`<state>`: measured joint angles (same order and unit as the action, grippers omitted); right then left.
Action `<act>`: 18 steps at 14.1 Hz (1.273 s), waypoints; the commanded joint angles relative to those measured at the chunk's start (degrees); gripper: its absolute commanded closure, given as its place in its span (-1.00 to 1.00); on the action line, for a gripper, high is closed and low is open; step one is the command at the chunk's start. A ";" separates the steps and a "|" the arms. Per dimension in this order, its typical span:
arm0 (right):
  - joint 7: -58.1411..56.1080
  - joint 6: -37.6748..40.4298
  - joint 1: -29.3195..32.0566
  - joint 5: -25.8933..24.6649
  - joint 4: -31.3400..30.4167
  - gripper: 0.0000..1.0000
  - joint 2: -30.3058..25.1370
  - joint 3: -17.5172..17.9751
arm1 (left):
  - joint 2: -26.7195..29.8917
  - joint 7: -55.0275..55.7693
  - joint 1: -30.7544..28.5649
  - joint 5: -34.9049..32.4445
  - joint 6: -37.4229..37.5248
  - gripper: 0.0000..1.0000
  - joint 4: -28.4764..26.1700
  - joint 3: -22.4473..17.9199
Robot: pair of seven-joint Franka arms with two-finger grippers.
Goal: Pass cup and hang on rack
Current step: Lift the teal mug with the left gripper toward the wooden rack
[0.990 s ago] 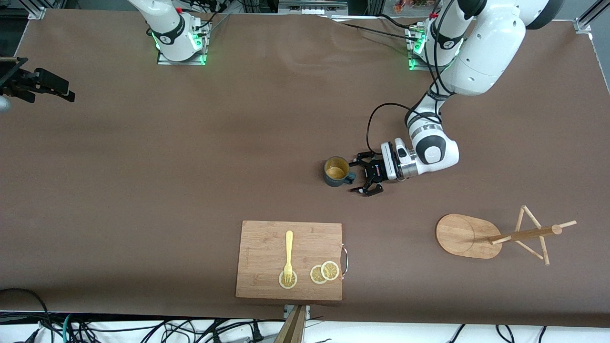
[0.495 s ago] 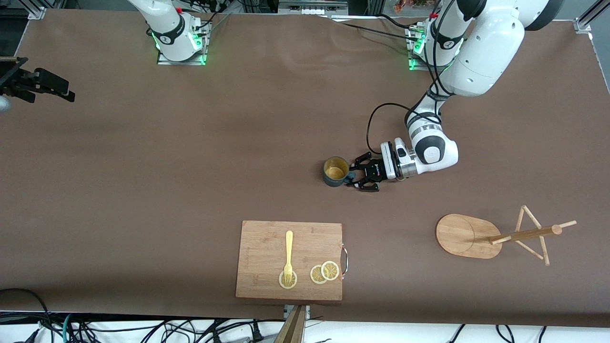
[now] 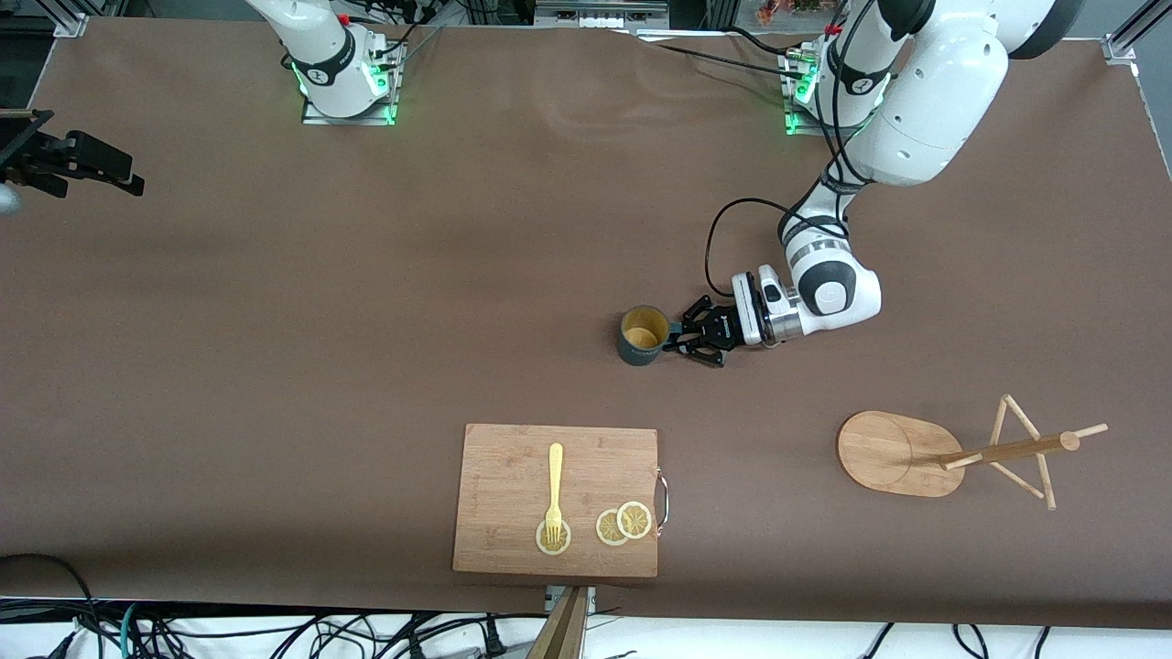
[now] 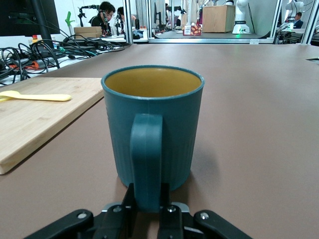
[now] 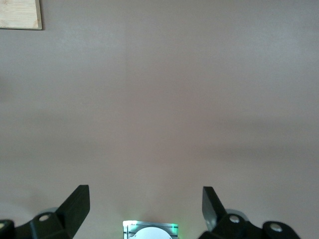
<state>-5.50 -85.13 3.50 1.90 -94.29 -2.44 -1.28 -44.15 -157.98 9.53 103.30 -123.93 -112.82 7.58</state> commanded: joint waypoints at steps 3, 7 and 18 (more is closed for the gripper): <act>0.23 1.10 0.02 0.83 1.56 -0.99 0.51 0.13 | 7.39 9.29 -3.55 -1.77 3.42 1.00 -5.64 0.33; 0.23 1.10 0.02 0.83 1.56 -0.99 0.51 0.13 | 15.12 35.74 -9.69 -10.10 12.29 1.00 -8.64 -0.20; 0.23 1.19 0.02 0.83 1.56 -0.99 0.51 0.13 | 24.90 92.91 -20.43 -23.41 42.70 1.00 -8.11 -16.80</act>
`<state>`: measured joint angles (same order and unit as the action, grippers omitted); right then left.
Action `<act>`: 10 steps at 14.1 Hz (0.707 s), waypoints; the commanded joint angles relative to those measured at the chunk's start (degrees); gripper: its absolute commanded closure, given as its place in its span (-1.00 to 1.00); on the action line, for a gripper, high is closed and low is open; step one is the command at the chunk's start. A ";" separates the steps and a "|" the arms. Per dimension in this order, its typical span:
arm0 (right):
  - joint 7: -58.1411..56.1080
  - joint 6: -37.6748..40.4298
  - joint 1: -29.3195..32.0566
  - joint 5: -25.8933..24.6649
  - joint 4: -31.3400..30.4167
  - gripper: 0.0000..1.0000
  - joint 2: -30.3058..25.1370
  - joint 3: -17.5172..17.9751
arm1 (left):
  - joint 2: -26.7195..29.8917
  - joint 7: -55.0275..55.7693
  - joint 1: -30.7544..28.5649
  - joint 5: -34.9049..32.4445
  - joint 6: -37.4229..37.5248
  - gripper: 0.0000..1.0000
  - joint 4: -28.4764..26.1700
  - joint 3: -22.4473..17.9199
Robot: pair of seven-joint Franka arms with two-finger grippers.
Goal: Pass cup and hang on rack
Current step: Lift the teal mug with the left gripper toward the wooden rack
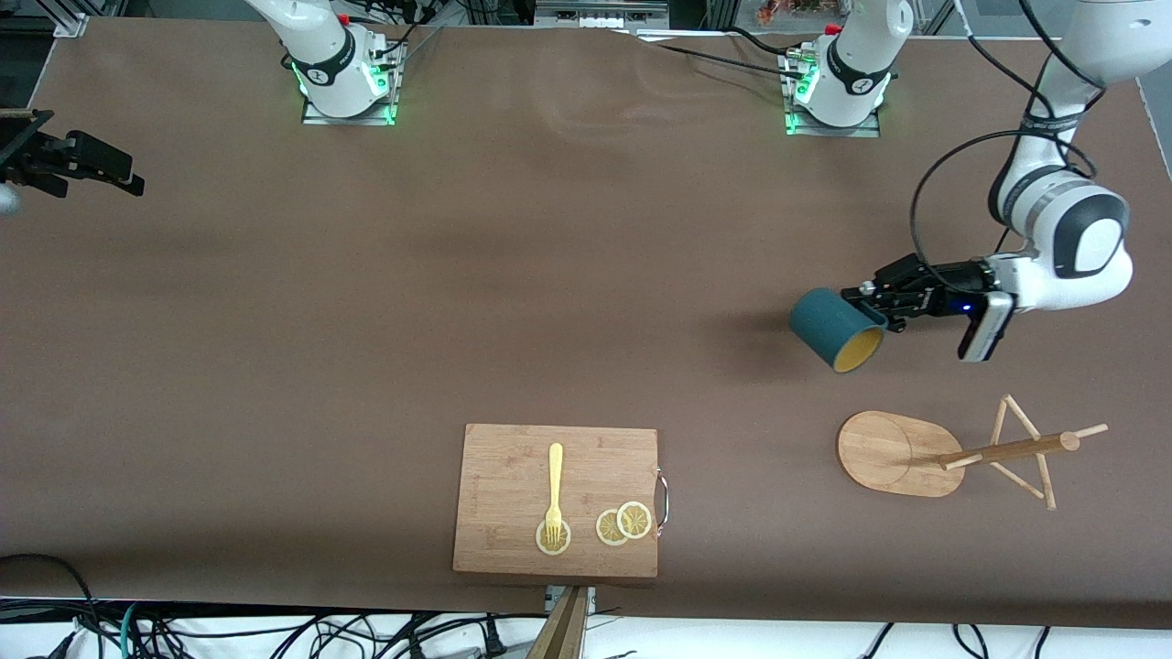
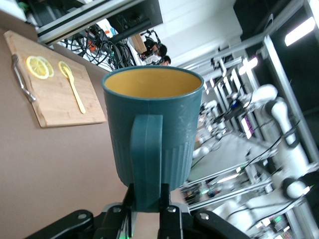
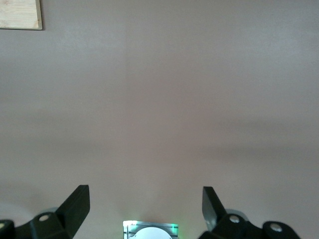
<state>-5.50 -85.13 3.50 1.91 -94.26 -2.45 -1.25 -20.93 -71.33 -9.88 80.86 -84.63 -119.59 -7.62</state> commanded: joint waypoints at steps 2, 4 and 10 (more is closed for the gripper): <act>0.23 1.19 0.02 0.81 1.53 -0.99 0.51 0.11 | 1.59 13.29 -3.64 -0.53 6.40 1.00 -1.26 -2.31; 0.23 1.28 0.02 1.42 1.53 -0.99 0.51 0.11 | 1.59 20.58 -6.02 0.52 7.46 1.00 -0.91 -2.23; 0.23 1.28 0.02 1.69 1.53 -0.99 0.51 0.11 | 0.37 42.06 -9.19 11.41 11.24 1.00 -0.82 -2.23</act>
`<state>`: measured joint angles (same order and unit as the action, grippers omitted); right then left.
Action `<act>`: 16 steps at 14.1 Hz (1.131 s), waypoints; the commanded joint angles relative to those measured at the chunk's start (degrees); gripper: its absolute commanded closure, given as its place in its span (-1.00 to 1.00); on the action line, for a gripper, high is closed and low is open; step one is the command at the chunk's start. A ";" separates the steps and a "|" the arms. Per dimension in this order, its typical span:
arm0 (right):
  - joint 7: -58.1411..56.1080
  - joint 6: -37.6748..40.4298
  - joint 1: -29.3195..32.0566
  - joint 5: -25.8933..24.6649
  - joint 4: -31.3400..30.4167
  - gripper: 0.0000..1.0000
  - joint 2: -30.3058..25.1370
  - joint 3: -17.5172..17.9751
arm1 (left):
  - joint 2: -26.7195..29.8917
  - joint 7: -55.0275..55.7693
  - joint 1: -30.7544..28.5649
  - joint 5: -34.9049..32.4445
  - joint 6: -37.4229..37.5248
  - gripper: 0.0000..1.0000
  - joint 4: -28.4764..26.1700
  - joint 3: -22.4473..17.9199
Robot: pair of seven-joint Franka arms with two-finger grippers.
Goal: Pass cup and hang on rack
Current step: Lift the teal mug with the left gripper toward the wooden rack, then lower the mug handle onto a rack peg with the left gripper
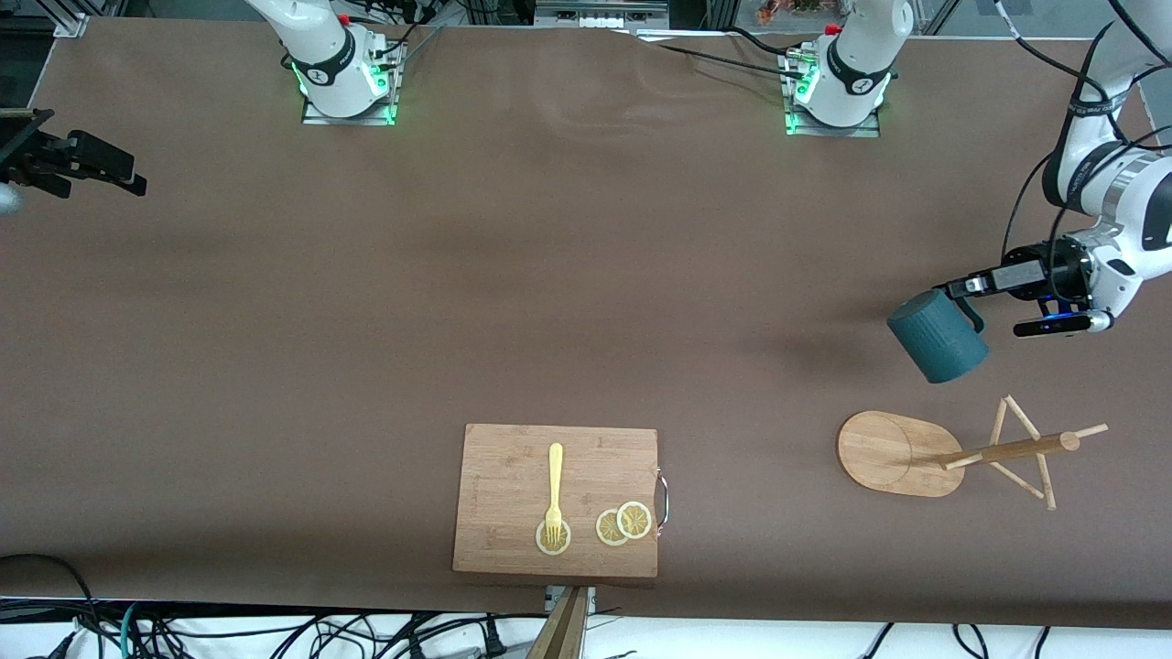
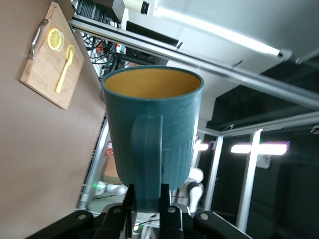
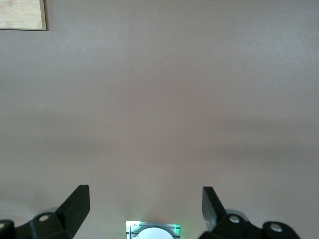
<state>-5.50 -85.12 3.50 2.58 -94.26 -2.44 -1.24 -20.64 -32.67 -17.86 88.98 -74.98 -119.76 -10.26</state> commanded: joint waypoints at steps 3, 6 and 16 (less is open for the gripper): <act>0.23 1.19 0.02 1.02 1.53 -0.99 0.51 0.10 | -4.39 4.28 -2.27 10.23 5.44 1.00 -0.74 0.41; 0.23 1.28 0.02 1.02 1.53 -0.99 0.51 0.10 | -5.46 3.85 -3.23 12.00 5.90 1.00 -0.65 0.41; 0.23 1.28 0.02 1.02 1.53 -0.99 0.51 0.01 | -12.92 3.67 -4.20 16.93 6.33 1.00 2.69 0.41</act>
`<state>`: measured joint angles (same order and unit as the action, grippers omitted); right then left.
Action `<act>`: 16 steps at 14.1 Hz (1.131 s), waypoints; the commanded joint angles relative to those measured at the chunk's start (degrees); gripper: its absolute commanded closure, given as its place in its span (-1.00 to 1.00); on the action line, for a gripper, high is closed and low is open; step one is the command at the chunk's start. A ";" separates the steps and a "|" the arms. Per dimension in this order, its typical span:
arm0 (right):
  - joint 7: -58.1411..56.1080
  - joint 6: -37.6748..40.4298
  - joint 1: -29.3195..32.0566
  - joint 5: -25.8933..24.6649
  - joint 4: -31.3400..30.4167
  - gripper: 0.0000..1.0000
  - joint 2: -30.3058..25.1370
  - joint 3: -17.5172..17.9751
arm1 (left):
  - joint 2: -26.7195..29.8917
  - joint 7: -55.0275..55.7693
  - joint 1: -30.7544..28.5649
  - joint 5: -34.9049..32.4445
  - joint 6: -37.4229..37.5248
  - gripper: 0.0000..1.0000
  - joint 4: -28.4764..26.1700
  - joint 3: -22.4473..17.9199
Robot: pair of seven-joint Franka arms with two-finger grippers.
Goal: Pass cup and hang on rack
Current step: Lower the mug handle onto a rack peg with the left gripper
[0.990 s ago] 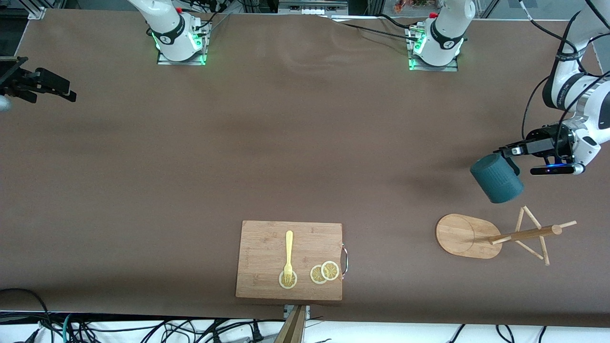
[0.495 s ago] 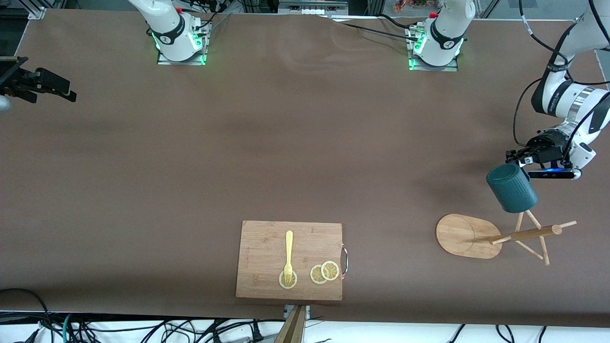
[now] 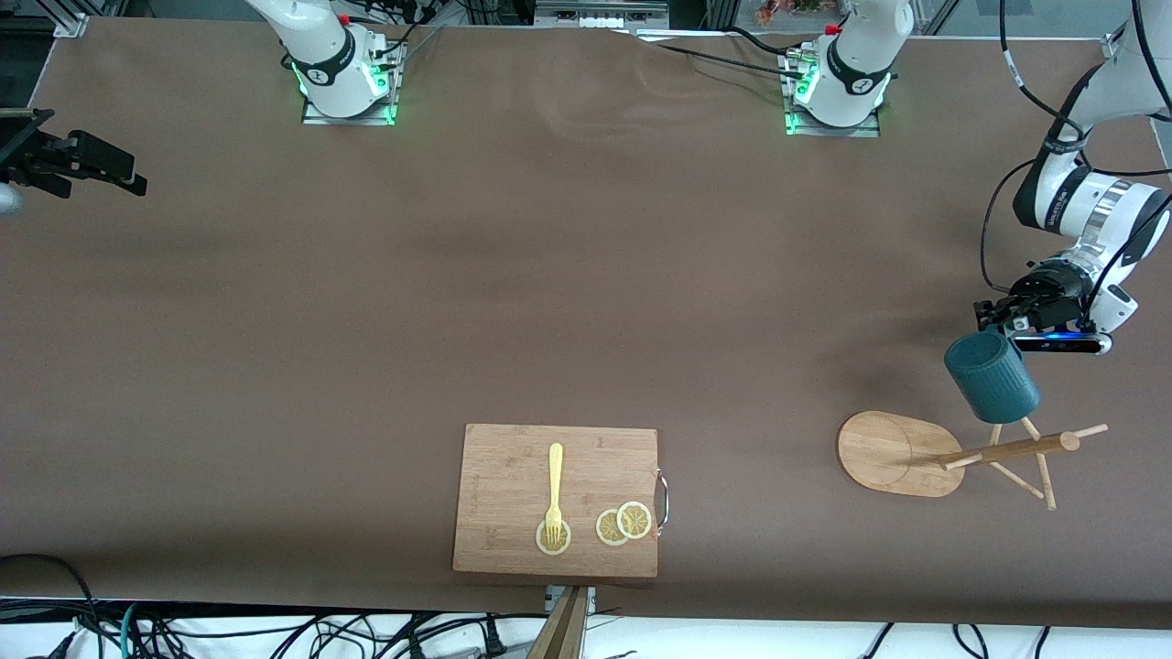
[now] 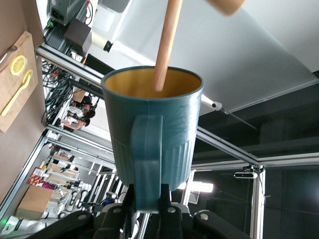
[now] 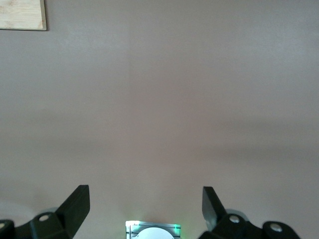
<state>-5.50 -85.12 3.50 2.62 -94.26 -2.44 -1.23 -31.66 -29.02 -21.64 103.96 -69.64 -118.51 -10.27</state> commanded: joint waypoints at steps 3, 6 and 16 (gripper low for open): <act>0.23 1.28 0.02 0.98 1.53 -0.99 0.51 0.00 | -3.66 0.02 -0.42 2.04 0.30 1.00 3.89 0.34; 0.23 1.28 0.02 0.98 1.53 -0.99 0.51 0.00 | -4.11 0.02 -0.51 1.78 -1.99 1.00 5.74 0.34; 0.23 1.28 0.11 0.98 1.53 -0.99 0.51 0.00 | -6.39 -3.85 -0.51 1.25 -3.83 0.62 7.15 -0.71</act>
<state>-5.50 -85.12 3.50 2.62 -94.26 -2.44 -1.23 -37.06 -31.46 -21.96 104.72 -73.63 -112.68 -10.85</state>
